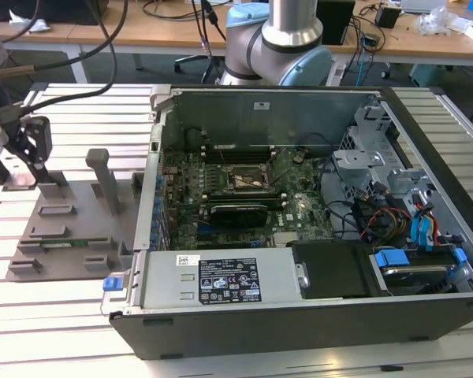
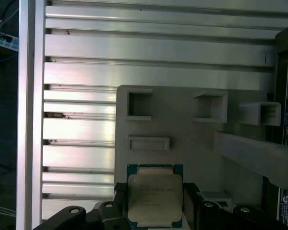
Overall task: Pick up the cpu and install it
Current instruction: 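Pick up the cpu and move it towards the insertion slot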
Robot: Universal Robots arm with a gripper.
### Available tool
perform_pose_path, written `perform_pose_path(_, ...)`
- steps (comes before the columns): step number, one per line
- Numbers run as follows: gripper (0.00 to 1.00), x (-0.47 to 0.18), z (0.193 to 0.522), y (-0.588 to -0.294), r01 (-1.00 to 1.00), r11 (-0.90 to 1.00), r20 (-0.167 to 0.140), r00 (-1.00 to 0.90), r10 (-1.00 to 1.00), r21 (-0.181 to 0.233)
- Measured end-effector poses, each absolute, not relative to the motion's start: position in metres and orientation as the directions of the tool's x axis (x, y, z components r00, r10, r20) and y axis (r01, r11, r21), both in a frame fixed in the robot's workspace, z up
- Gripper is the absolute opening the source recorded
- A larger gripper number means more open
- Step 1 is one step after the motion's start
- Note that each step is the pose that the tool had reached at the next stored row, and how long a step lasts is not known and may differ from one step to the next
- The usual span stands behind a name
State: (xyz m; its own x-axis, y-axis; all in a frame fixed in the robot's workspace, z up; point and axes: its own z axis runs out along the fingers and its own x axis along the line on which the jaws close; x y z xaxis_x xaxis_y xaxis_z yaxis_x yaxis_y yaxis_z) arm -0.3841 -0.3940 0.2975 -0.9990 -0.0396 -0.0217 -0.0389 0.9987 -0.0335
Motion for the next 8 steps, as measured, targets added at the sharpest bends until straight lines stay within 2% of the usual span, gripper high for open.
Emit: perform_pose_path(8,0.55,-0.3841,0.3018,-0.3940,-0.039,0.999,-0.022,-0.999,-0.040,-0.033)
